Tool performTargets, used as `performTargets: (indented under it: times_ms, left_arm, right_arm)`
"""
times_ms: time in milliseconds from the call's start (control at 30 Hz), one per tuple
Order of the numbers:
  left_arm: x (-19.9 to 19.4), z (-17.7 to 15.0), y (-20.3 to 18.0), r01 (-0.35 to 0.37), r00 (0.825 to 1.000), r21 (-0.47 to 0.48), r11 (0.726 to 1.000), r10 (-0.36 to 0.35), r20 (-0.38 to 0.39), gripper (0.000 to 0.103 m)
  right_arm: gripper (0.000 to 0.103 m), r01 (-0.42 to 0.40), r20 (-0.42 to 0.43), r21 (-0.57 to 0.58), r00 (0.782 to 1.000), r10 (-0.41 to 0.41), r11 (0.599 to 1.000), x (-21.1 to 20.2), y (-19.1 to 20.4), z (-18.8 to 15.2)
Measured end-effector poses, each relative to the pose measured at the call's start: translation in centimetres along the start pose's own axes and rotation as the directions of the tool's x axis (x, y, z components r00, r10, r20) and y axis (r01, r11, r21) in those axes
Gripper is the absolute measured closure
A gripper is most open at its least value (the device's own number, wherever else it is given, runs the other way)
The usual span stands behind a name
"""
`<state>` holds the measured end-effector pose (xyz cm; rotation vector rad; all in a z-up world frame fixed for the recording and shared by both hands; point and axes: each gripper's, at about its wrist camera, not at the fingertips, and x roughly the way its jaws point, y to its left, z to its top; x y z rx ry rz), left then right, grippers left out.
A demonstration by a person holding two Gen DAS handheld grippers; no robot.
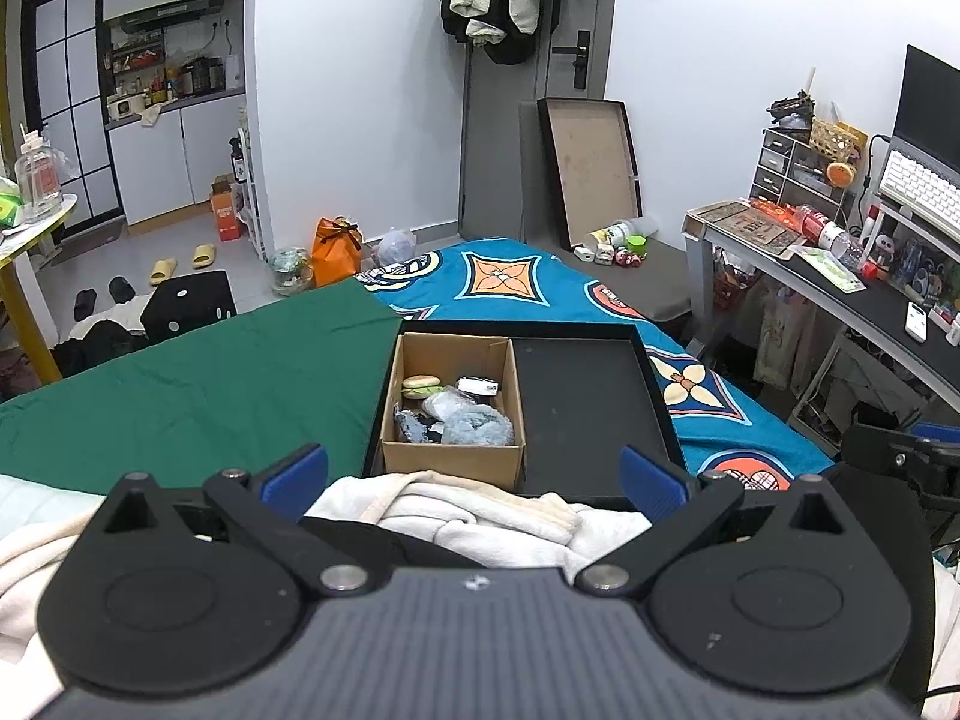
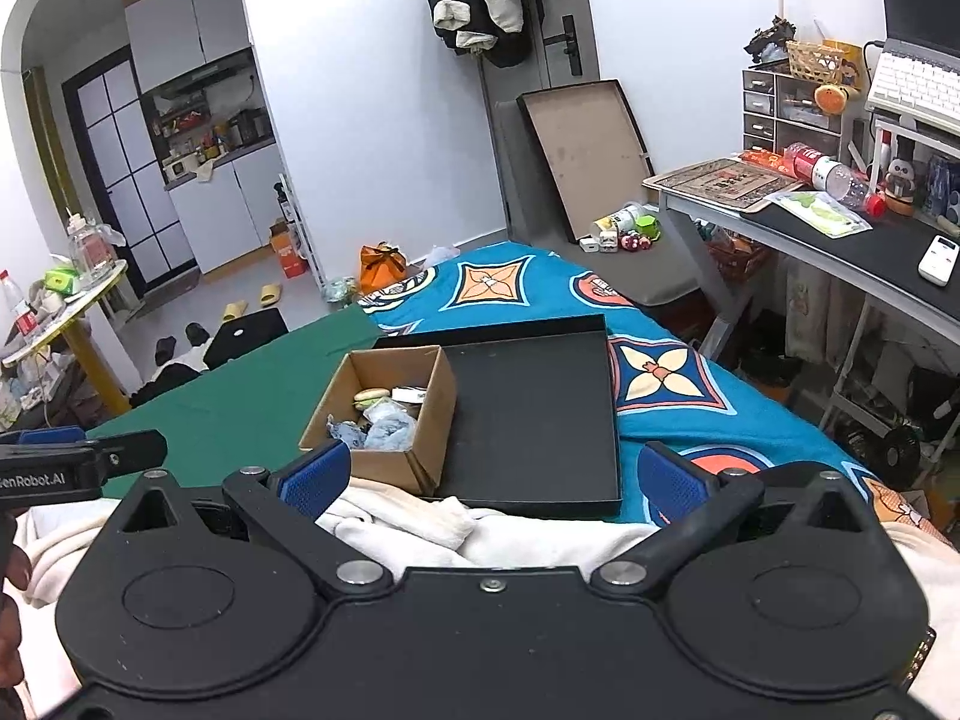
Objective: Organize soft objects
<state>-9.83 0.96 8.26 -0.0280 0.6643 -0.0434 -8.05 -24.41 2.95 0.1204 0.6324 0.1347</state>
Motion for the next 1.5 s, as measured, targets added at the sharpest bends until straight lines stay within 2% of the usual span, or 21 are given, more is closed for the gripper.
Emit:
performTargets:
  times_ms: [1500]
  left_arm:
    - [1.8, 0.3, 0.0, 0.006, 0.999, 0.006, 1.000, -0.006, -0.036, 0.000]
  right_arm:
    - [0.000, 0.011, -0.056, -0.018, 0.998, -0.012, 1.000, 2.2, 0.5, -0.3]
